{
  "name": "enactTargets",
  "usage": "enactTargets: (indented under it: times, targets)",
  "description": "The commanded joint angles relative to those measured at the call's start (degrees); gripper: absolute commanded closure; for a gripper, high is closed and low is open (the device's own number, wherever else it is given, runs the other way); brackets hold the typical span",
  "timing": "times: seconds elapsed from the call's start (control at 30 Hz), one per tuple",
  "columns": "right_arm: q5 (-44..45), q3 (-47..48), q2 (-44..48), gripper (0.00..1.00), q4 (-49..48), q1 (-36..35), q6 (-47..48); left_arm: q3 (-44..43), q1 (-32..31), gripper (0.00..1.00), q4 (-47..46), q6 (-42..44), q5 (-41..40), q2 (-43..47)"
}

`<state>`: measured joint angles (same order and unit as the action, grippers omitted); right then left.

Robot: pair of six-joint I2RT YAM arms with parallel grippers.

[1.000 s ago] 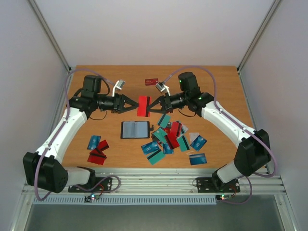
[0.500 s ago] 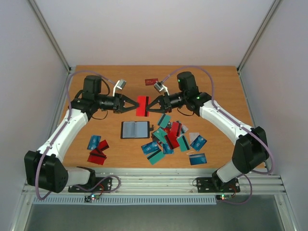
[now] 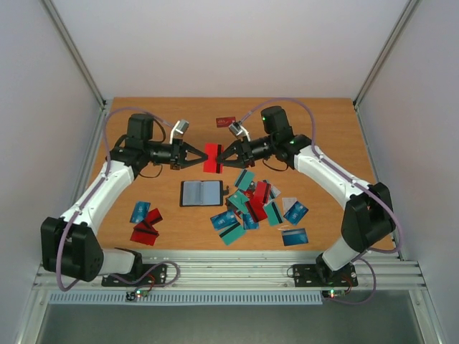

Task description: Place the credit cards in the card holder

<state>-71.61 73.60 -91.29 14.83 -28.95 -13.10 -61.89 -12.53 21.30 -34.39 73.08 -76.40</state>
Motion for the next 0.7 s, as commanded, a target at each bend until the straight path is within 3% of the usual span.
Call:
enactTargets:
  times: [0.0, 0.07, 0.2, 0.43, 0.67]
  targets:
    - [4.9, 4.5, -1.2, 0.66, 10.1, 0.0, 6.8, 0.5, 1.0, 1.00, 2.2, 1.4, -4.0, -1.0]
    - [11.6, 5.8, -1.8, 0.57, 17.0, 0.0, 10.7, 0.5, 2.1, 1.00, 7.2, 5.1, -7.7, -1.5]
    - [18.8, 4.7, -1.8, 0.52, 20.9, 0.5, 11.3, 1.1, 3.5, 1.00, 15.8, 13.4, -17.5, -2.2]
    - [19.8, -0.4, -3.1, 0.52, 16.6, -0.3, 7.4, 9.3, 3.7, 1.00, 9.5, 13.5, -27.8, -2.1]
    - [21.9, -2.2, -7.9, 0.53, 15.6, -2.5, 7.8, 14.9, 3.7, 1.00, 1.4, 11.6, -30.5, -3.6]
